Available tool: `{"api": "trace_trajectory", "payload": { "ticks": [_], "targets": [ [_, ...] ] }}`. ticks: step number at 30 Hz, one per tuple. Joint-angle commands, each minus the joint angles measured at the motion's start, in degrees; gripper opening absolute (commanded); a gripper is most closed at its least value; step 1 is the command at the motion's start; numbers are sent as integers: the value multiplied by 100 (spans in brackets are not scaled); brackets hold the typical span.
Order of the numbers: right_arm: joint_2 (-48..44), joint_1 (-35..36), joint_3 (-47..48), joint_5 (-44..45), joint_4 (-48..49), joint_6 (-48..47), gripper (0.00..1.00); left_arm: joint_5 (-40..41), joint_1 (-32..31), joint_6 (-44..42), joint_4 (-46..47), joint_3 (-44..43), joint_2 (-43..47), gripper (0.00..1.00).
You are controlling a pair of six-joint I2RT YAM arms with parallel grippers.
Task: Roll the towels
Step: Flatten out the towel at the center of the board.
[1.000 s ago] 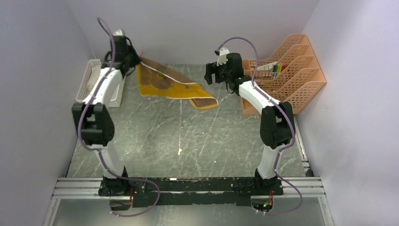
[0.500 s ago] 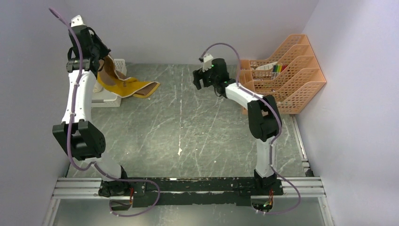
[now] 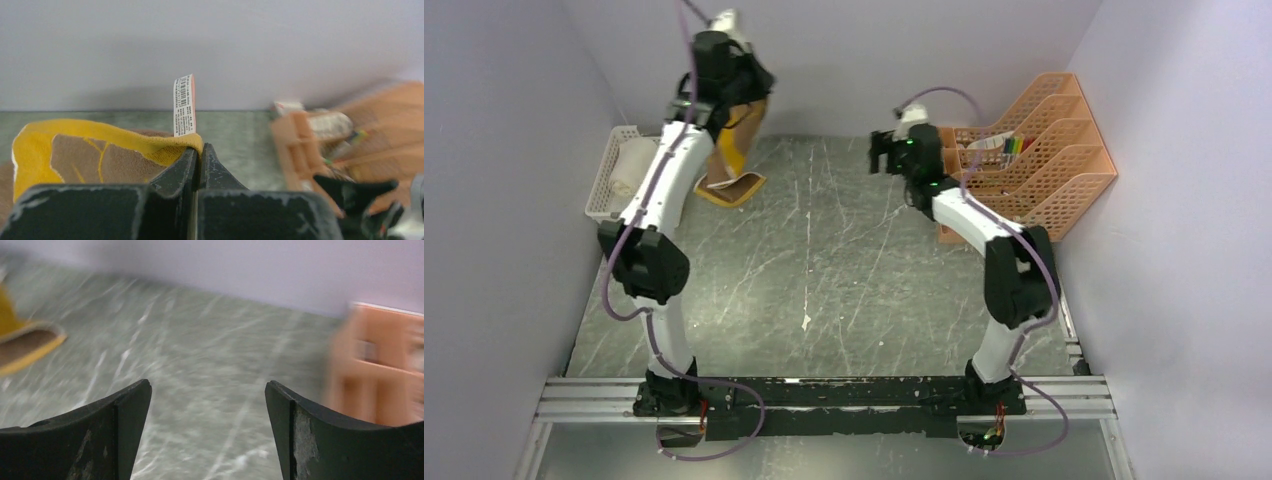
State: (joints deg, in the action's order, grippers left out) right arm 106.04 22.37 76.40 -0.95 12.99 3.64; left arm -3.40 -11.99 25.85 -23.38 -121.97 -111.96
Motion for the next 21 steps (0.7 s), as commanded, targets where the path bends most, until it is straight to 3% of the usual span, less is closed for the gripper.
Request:
{"api": "trace_trajectory", "payload": {
  "ticks": [1,5,8,16,19,21],
  "targets": [
    [-1101,-670,-571,1725,409,1031,86,-206,-962,202,729,-370,-22,7],
    [-2039,-1204,-1257,2102,541,1529,86,-270,-1742,129,1070,-689,149,7],
    [-2436,-1362,-1493,2144,532,1508,86,128,-2058,-155,1035,-791,564,7],
    [-2005,-1376,-1176,1167,31,1561,86,2417,-1868,-1586,470,-538,1617,7],
    [-1759,-1353,-1056,548,-107,1533,85,2892,-1664,-1857,207,-172,1823,7],
    [-1638,-1297,-1016,220,-234,1397,84,2789,-1513,-1924,296,403,2050,7]
  ]
}}
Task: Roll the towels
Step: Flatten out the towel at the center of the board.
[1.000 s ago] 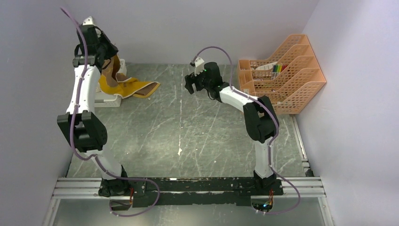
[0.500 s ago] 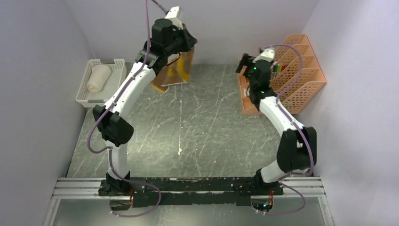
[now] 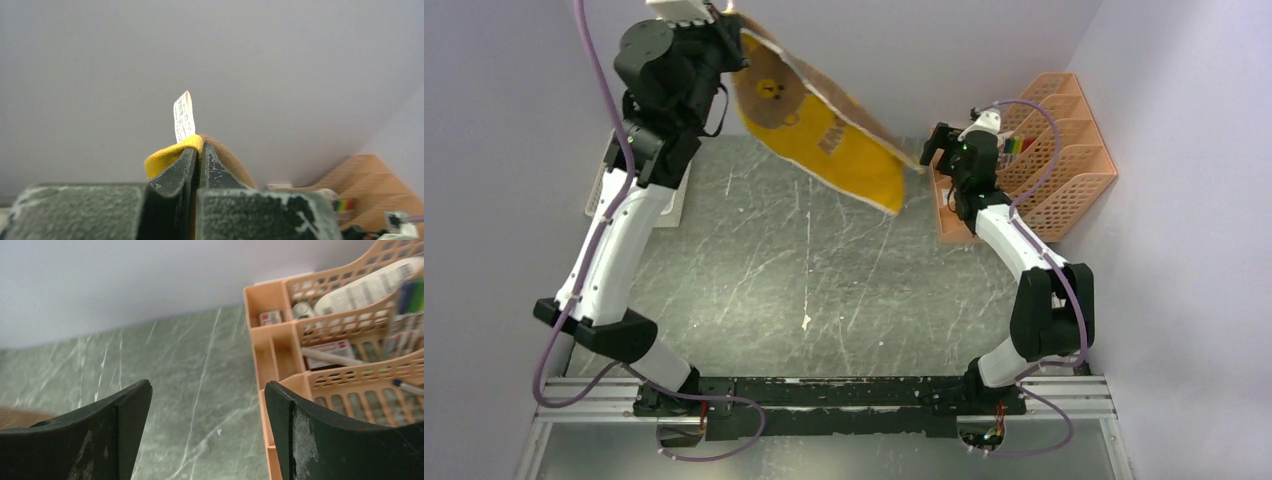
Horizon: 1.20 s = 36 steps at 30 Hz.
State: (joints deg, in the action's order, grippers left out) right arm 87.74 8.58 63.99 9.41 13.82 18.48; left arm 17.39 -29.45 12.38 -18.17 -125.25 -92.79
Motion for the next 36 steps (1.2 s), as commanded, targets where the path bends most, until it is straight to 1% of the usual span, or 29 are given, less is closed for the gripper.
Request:
{"api": "trace_trajectory", "payload": {
  "ticks": [1,3,5,8,11,13,15,17,19,22,23,25,26,27,30,33,35,36],
  "targets": [
    [206,115,202,-943,-360,-180,84,586,272,-613,-109,1050,261,7],
    [175,156,83,-1136,-367,-297,84,416,305,-633,36,1623,422,7],
    [127,170,-9,-1308,-444,-392,84,380,344,-595,-122,1866,346,7],
    [96,190,-129,-1521,-430,-448,84,618,429,-517,-434,2074,91,7],
    [208,292,-93,-2117,-304,-529,84,843,555,-506,-627,2499,-106,7],
    [436,538,13,-2504,-220,-781,84,1091,694,-530,-771,2833,-218,7],
    [833,924,210,-2836,-206,-1224,84,1490,896,-531,-950,3087,-261,7],
    [1323,1431,520,-3112,-353,-1911,84,1798,1142,-498,-981,3366,-212,7],
    [1754,1848,639,-3285,-171,-2442,84,1996,1332,-386,-1052,3486,-157,7],
    [2280,2099,453,-3930,757,-2871,82,1947,1546,-358,-1200,3432,-149,7],
    [2388,2111,339,-4101,1276,-2917,81,2033,1566,-392,-1232,3398,-140,7],
    [2615,2092,260,-4591,1614,-3166,81,2065,1611,-471,-1264,3348,-116,7],
    [2714,2074,301,-4984,1551,-3521,81,2007,1638,-495,-1280,3329,-93,7],
    [2759,2073,350,-5187,1399,-4007,81,1972,1651,-503,-1292,3316,-71,7],
    [3046,2080,572,-5494,791,-5191,83,1850,1687,-468,-1271,3384,-1,7],
    [3239,2083,830,-5364,190,-6078,82,1795,1706,-415,-1272,3477,51,7],
    [3334,2079,804,-5130,301,-6318,80,1770,1714,-403,-1228,3549,95,7],
    [3389,2085,743,-5037,542,-6451,77,1735,1721,-403,-1193,3592,130,7]
  ]
}}
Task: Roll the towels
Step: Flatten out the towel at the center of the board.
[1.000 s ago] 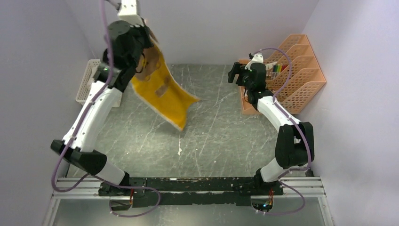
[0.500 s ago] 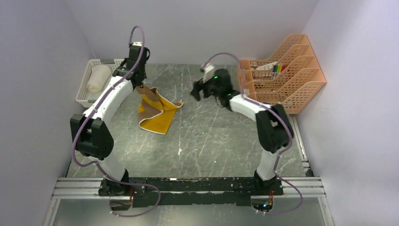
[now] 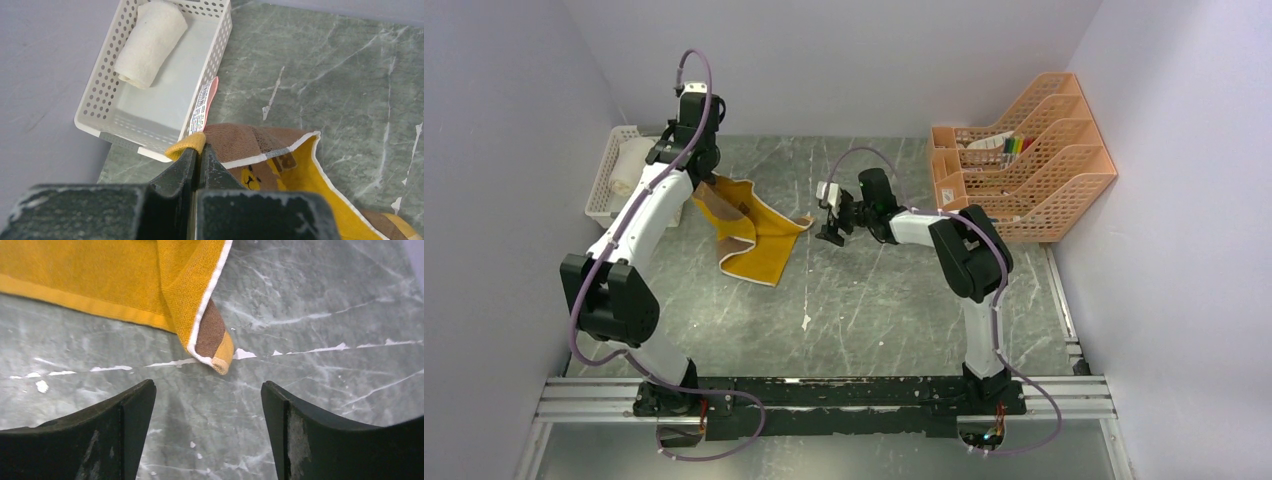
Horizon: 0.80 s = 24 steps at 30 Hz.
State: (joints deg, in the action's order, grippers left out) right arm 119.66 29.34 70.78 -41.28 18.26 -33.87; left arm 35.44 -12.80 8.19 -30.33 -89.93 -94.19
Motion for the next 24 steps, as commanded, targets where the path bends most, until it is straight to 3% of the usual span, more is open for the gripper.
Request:
{"api": "trace_trajectory", "payload": {
  "ticks": [1,4,10,24],
  "targets": [
    [245,6,4,152,290,-1294,73,-110,64,16,48,82,284,7],
    [418,18,-77,304,801,-1421,64,-213,75,33,94,107,301,7],
    [677,32,-43,249,1398,-1437,61,-307,84,-16,147,205,294,7],
    [963,253,465,46,1061,-1808,52,-498,155,-43,141,196,153,7]
  ]
}}
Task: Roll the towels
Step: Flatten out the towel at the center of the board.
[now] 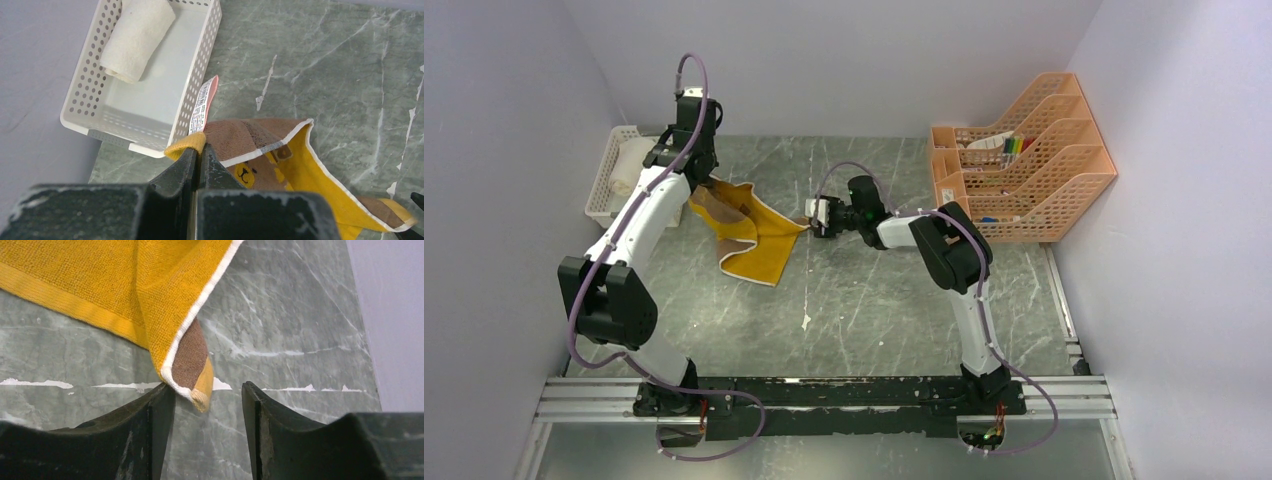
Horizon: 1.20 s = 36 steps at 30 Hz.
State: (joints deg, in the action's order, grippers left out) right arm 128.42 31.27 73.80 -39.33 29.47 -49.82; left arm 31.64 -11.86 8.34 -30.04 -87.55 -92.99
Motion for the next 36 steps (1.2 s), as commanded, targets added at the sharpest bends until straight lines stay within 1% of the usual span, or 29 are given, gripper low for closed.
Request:
{"api": "trace_trajectory", "payload": {
  "ticks": [1,3,5,7,9,11,13,16,18,20,22,24,26,27,29,31,33,34,36],
  "targets": [
    [87,70,183,-161,-94,-236,51,-128,65,-59,101,-51,23,7],
    [80,89,208,-179,-172,-274,46,-127,69,-68,80,-61,10,7],
    [34,98,220,-213,-265,-318,38,-118,70,-76,78,-69,9,7],
    [-36,99,258,-246,-434,-378,23,-129,77,-73,76,-69,2,7],
    [-104,99,334,-263,-722,-481,0,-132,83,-82,73,-82,-12,7],
    [-215,80,306,-339,-719,-389,0,-107,100,-102,48,-114,-41,7],
    [-436,-23,139,-462,-441,-31,0,-82,153,-104,11,-194,-90,7],
    [-909,-422,-108,-529,107,1151,0,-139,318,-60,-53,-429,-140,7],
    [-1297,-692,-156,-408,139,1893,0,-259,459,-6,-47,-623,-122,7],
    [-1730,-868,-133,92,-119,2411,0,-441,615,144,-16,-812,-74,7],
    [-2080,-935,-16,816,-643,2418,0,-680,802,349,102,-940,5,7],
    [-2343,-930,102,1891,-978,2546,0,-956,915,576,198,-1016,70,7],
    [-2532,-937,302,2953,-1296,2951,0,-1234,990,829,258,-1088,123,7],
    [-2636,-950,377,3260,-1458,3057,0,-1347,1014,933,307,-1097,150,7],
    [-2927,-971,336,3515,-1623,3159,0,-1500,1057,1117,416,-1039,238,7],
    [-3312,-978,244,3703,-1800,3236,0,-1634,1122,1522,526,-915,363,7],
    [-3634,-980,160,4109,-1976,3306,0,-1733,1262,1811,581,-746,510,7],
    [-3805,-982,88,4446,-1995,3394,0,-1814,1327,1971,604,-636,609,7],
    [-4171,-1043,-175,4853,-1910,3554,0,-2121,1684,2361,682,-322,933,7]
  ]
}}
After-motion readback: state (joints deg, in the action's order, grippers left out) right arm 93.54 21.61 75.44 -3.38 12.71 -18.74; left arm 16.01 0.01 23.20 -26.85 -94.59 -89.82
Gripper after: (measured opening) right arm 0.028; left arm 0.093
